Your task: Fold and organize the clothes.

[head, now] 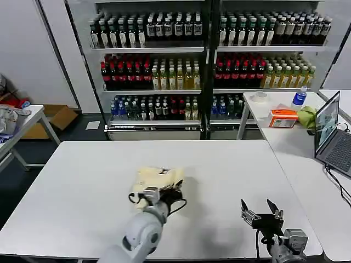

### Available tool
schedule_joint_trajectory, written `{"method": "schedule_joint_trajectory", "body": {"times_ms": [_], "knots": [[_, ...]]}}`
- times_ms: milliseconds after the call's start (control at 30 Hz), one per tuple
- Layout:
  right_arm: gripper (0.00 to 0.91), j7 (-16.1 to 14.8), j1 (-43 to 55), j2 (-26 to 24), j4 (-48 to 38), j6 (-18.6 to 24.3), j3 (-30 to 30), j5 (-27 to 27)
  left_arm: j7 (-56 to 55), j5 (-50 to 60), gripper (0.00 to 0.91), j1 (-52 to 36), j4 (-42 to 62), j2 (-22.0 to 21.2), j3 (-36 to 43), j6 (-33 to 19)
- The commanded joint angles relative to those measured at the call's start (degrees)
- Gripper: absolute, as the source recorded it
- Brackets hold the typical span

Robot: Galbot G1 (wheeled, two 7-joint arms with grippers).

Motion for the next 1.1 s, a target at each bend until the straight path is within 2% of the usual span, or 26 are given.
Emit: {"method": "schedule_joint_trajectory", "body": {"times_ms": [33, 133, 333, 500, 600, 733, 767, 800, 900, 1100], "knots": [[0.907, -0.96, -0.18, -0.79, 0.89, 0.68, 0.74, -1.61, -1.48, 0.55, 0.907, -6.99, 8.77, -9.58, 6.08, -4.04], [0.907, -2.64, 0.29, -1.07, 0.1, 4.26, 0.6, -6.09, 1.48, 6.3, 0.907, -6.0, 8.41, -9.5, 5.84, -9.57], [0.907, -5.65, 1.37, -0.79, -1.12, 11.0, -1.17, -12.0, 4.59, 6.57, 0.907, -1.34, -1.85, -3.38, 4.32, -18.51], [0.907, -6.09, 2.95, -0.96, -2.42, 12.97, -2.15, -12.63, 4.54, 3.99, 0.907, 4.16, -9.99, -0.54, -3.73, -18.55], [0.907, -6.47, 4.01, -0.8, -3.31, 14.43, -2.95, -13.26, 4.81, 5.35, 0.907, 9.56, -14.3, 3.96, -11.27, -18.3], [0.907, -6.45, 6.19, 0.11, -4.77, 15.44, -4.95, -13.93, 6.03, 10.06, 0.907, 19.12, -18.76, 8.89, -25.12, -18.33], [0.907, -6.44, 6.47, 0.24, -4.95, 15.47, -5.18, -13.95, 6.24, 11.79, 0.907, 22.11, -20.16, 9.39, -25.73, -18.48], [0.907, -6.42, 7.7, 0.83, -5.8, 15.51, -6.3, -13.95, 7.09, 13.26, 0.907, 24.53, -21.25, 9.6, -30.35, -18.96], [0.907, -6.29, 9.26, 1.95, -6.83, 15.58, -8.02, -13.91, 8.42, 14.06, 0.907, 31.68, -24.38, 8.78, -36.54, -19.83], [0.907, -6.4, 9.56, 2.68, -6.74, 15.71, -8.2, -14.32, 8.99, 15.24, 0.907, 35.85, -26.88, 6.25, -39.67, -20.32]]}}
